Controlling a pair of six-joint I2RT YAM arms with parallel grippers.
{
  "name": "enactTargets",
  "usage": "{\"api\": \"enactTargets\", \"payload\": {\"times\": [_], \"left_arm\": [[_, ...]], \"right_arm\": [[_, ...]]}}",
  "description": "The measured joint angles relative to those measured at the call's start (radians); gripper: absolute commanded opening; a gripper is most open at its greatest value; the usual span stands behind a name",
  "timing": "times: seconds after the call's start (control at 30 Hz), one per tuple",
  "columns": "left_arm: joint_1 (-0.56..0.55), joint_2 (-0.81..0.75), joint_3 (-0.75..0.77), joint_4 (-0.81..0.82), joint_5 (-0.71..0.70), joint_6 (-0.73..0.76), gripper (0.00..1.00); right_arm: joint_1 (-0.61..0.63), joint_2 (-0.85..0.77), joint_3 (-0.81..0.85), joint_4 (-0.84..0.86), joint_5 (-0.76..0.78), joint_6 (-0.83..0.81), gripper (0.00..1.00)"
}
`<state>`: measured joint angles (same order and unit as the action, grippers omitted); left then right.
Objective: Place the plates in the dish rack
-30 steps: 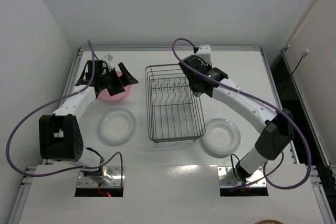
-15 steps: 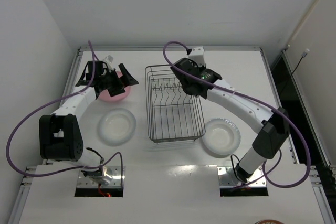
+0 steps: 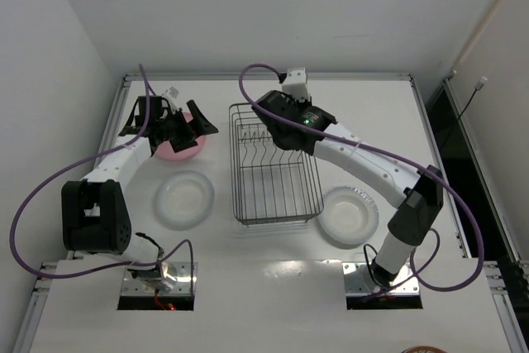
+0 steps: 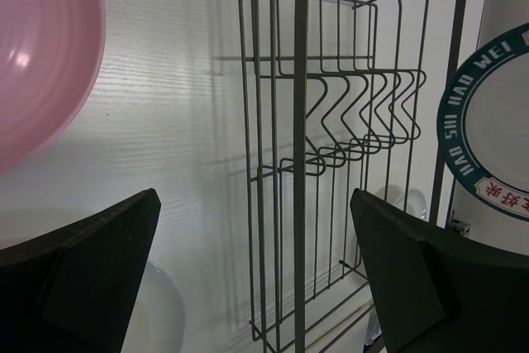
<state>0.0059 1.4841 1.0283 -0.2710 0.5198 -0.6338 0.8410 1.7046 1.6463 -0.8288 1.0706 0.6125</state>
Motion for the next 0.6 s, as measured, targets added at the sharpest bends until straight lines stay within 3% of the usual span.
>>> {"api": "enactTargets", "payload": {"times": [0.6], "left_arm": [[0.000,0.000,0.000,0.000,0.000,-0.004,1.00]], "right_arm": [[-0.007,0.027,-0.111,-0.012,-0.005,0.033,0.00]]}}
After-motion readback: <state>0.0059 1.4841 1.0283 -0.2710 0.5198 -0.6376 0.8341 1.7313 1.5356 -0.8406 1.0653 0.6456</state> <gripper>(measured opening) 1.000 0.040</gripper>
